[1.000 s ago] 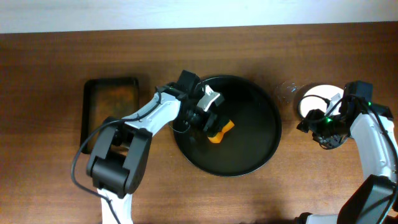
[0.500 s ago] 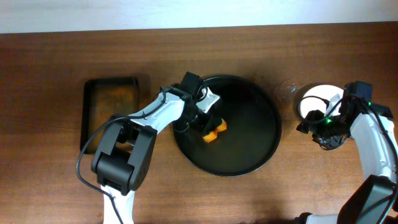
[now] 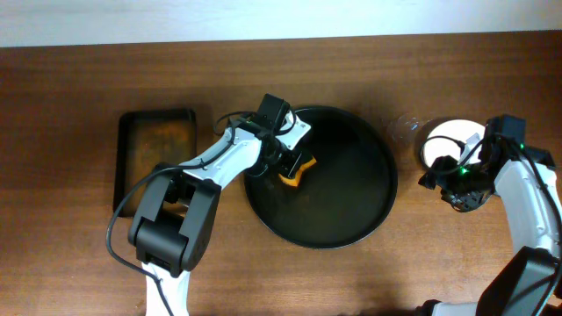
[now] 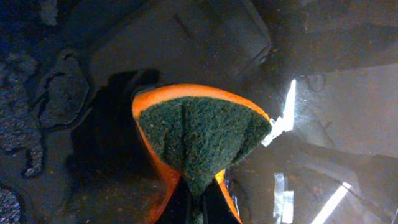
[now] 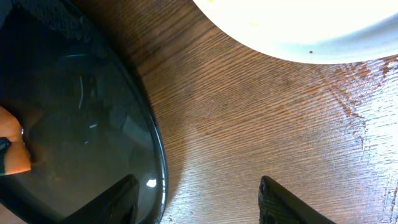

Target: Clean dirty plates on tray and stack at the side

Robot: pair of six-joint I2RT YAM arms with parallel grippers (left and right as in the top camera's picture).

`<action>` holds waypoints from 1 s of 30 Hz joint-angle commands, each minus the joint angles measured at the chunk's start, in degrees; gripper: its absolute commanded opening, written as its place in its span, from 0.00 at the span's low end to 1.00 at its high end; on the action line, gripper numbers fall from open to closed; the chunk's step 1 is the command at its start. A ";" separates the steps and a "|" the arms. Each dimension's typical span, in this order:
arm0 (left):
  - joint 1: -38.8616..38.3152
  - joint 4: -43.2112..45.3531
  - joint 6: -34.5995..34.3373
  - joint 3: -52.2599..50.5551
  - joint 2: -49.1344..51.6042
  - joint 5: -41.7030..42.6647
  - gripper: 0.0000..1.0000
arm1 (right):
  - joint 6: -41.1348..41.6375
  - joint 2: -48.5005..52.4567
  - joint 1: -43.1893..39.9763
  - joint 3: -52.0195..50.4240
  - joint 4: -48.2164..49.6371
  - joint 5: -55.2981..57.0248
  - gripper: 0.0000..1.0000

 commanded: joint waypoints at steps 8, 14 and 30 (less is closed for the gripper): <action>1.77 -6.88 -2.36 1.90 -16.70 -21.84 0.00 | -0.22 -1.03 0.31 0.72 -0.98 -0.28 0.63; 13.66 -15.21 -9.99 1.90 -19.96 -25.27 0.00 | -4.07 -1.03 0.31 0.72 -1.55 -0.28 0.64; 30.12 -15.28 -10.34 -0.22 -3.39 -26.58 0.01 | -4.28 -1.03 2.19 0.72 -1.51 -0.09 0.67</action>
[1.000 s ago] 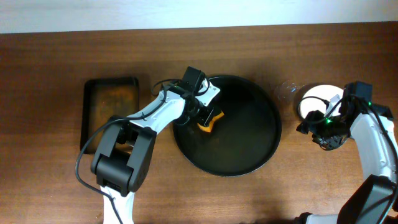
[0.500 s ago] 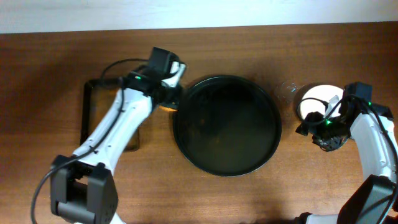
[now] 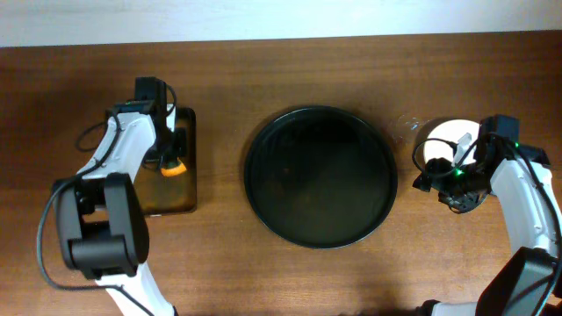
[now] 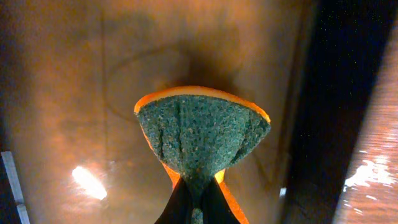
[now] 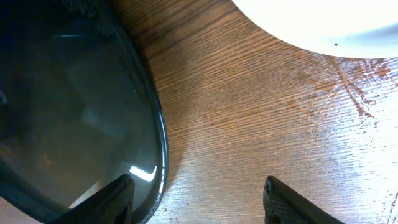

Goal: Clean dirty plates on tray and stack at the side
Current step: 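Place the sponge into the small dark tray with the left gripper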

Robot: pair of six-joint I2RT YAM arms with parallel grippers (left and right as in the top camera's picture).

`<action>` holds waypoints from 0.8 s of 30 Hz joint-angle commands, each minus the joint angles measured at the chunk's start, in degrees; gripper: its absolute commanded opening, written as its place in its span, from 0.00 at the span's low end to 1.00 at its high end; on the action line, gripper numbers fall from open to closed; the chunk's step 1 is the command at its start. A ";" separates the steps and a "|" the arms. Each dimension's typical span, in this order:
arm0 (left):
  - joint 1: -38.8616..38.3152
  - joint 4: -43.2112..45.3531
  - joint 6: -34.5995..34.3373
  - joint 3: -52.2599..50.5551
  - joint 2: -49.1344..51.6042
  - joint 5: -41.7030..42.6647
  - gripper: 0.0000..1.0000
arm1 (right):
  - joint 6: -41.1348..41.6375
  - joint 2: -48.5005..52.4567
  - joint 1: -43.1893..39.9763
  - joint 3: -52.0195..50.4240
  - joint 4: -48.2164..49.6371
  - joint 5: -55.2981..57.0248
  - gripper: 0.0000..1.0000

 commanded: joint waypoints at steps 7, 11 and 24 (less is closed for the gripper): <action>0.42 -1.79 -0.37 4.90 -3.21 -0.37 0.72 | -0.66 -1.03 0.59 1.40 -0.33 -0.11 0.71; 0.26 -2.95 -0.35 5.90 -13.94 5.25 0.75 | -0.70 -1.03 7.96 8.59 -1.16 4.22 0.76; 0.26 -25.53 -4.13 2.19 -19.21 6.84 0.99 | -1.51 -7.23 19.17 8.83 -5.97 10.67 0.99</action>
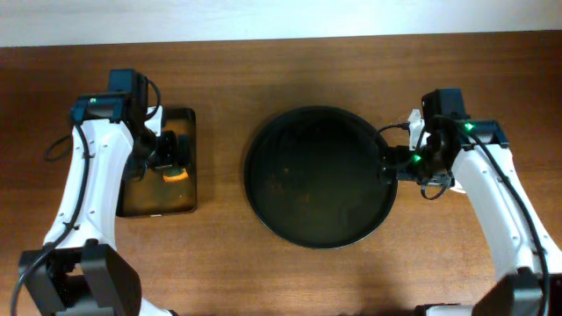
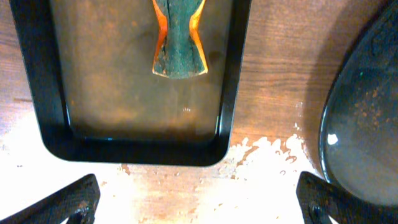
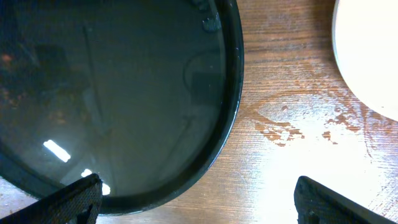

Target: Clean dirty plates on tray and stack at the side

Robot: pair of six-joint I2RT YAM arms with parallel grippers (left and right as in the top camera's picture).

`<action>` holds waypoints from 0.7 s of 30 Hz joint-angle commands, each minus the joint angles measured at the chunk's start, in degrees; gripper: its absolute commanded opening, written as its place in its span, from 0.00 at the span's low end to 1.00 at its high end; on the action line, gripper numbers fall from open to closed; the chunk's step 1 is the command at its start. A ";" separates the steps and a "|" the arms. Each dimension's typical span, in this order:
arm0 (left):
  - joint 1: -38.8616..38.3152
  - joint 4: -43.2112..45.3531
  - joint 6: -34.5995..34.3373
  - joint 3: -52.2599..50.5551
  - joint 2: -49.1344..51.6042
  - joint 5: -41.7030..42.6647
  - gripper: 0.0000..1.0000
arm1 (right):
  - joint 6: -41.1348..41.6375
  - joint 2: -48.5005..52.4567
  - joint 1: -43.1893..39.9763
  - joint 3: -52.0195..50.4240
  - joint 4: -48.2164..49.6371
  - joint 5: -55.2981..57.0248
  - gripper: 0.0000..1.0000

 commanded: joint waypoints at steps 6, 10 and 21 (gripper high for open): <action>0.20 16.79 3.26 -23.50 -24.13 2.97 0.99 | 0.98 -26.67 0.02 -14.29 11.08 1.18 0.98; 0.20 28.70 5.51 -39.26 -46.90 5.55 0.99 | 0.92 -43.89 0.02 -19.54 11.15 4.87 0.99; 0.20 26.77 5.51 -43.60 -63.93 5.55 0.99 | 0.94 -50.99 0.02 -19.54 8.55 4.98 0.99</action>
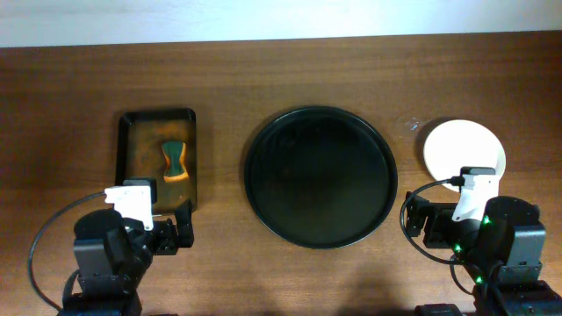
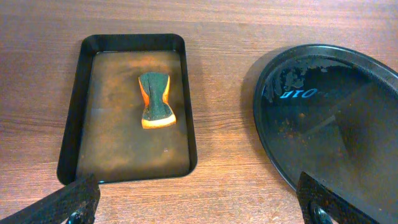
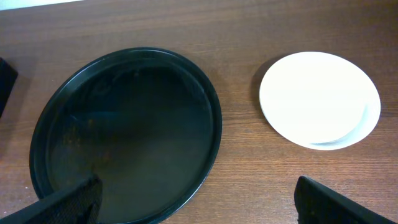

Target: Clean dirty plates on tray and stack at the side

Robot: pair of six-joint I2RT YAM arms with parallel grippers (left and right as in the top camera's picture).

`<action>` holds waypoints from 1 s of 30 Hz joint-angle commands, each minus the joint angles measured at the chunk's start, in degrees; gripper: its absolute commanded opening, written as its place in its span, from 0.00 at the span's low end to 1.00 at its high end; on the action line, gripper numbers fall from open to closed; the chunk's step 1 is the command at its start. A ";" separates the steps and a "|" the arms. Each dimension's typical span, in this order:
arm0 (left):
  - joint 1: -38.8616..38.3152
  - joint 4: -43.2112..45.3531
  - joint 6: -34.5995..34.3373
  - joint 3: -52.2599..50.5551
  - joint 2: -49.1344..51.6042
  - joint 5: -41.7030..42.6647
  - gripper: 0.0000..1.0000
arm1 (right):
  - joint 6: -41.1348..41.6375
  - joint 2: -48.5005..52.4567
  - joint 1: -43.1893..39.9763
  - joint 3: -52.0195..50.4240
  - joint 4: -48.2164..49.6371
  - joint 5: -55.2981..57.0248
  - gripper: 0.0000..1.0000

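Observation:
The round black tray [image 1: 320, 175] lies mid-table with nothing on it but wet smears and crumbs [image 2: 292, 127]. A white plate [image 1: 464, 149] sits on the wood to its right, also in the right wrist view [image 3: 319, 98]. The orange-and-green sponge [image 2: 155, 99] lies loose in the rectangular black pan [image 1: 128, 167] at the left. My left gripper [image 2: 199, 211] hangs open above bare wood near the pan's front edge. My right gripper [image 3: 199, 211] is open too, above the round tray's near right rim [image 3: 211, 155]. Neither holds anything.
Both arm bases stand at the table's near edge, left [image 1: 114, 254] and right [image 1: 492, 241]. The rectangular pan [image 2: 68, 149] holds a brownish film of water. Bare wood runs along the back of the table [image 1: 307, 70].
Both arms have drawn back to the near edge of the table and sit higher. The left gripper was just above the pan, the right over the round tray's right rim. The sponge lies unmoved.
First my left gripper was shut on the sponge on the round tray, with the right open beside the white plate. Then the left held the sponge over the pan. Then the sponge lay released there. Now both grippers are open at the near edge.

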 commanded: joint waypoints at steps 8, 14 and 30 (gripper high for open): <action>0.20 -0.07 0.90 -0.52 -0.24 0.66 0.99 | -1.60 -2.54 0.09 -0.76 1.75 3.04 0.99; 0.20 -0.07 0.92 -0.52 -0.24 0.63 0.99 | -1.81 -21.46 0.28 -21.53 25.99 1.92 0.98; 0.20 -0.07 0.92 -0.50 -0.24 0.63 0.99 | -6.95 -35.76 0.17 -51.95 50.38 1.09 0.99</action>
